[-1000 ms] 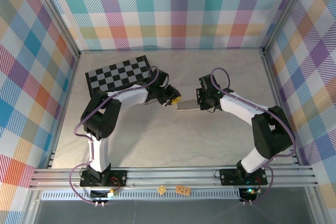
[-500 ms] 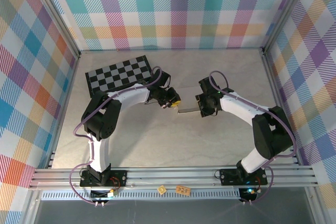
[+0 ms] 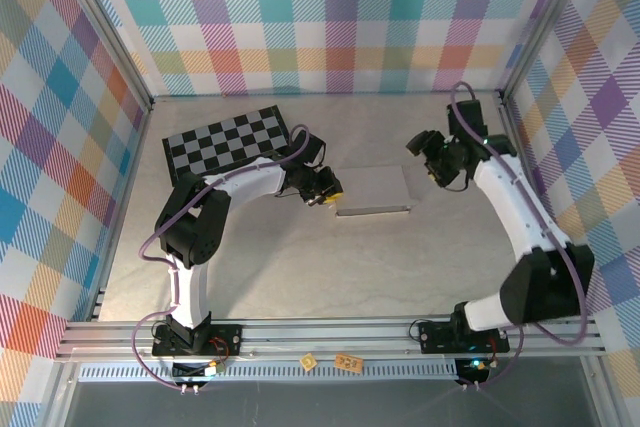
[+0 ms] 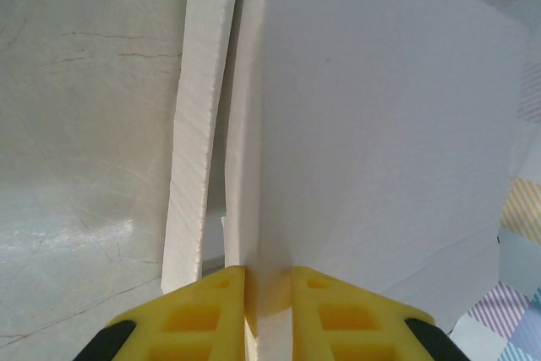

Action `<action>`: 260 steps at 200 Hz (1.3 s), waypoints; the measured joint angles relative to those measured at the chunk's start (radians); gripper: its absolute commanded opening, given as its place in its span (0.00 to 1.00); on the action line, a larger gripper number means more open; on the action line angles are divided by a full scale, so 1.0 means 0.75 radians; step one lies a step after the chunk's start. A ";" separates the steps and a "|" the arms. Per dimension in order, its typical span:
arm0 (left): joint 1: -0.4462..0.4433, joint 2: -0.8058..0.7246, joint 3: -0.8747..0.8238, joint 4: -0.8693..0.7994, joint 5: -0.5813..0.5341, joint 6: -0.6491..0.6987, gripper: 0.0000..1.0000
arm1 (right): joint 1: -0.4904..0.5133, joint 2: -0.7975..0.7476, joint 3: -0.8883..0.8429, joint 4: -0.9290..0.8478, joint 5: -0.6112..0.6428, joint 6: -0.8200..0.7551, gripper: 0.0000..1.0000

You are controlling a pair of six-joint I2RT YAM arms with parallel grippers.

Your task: Fold the paper box

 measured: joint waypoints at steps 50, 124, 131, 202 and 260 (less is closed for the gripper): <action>-0.001 0.011 0.000 -0.001 -0.022 0.030 0.17 | -0.089 0.463 0.066 -0.069 -0.250 -0.442 0.64; -0.002 0.017 0.000 -0.026 -0.042 0.074 0.17 | -0.087 0.497 0.065 -0.077 -0.414 -0.604 0.54; -0.002 0.020 0.000 -0.031 -0.043 0.075 0.18 | -0.087 0.497 0.063 -0.077 -0.419 -0.609 0.54; -0.002 0.042 0.032 -0.057 -0.047 0.079 0.18 | -0.061 0.507 0.041 -0.078 -0.421 -0.660 0.52; -0.002 0.049 0.042 -0.071 -0.062 0.084 0.18 | -0.049 0.556 0.041 -0.078 -0.410 -0.674 0.46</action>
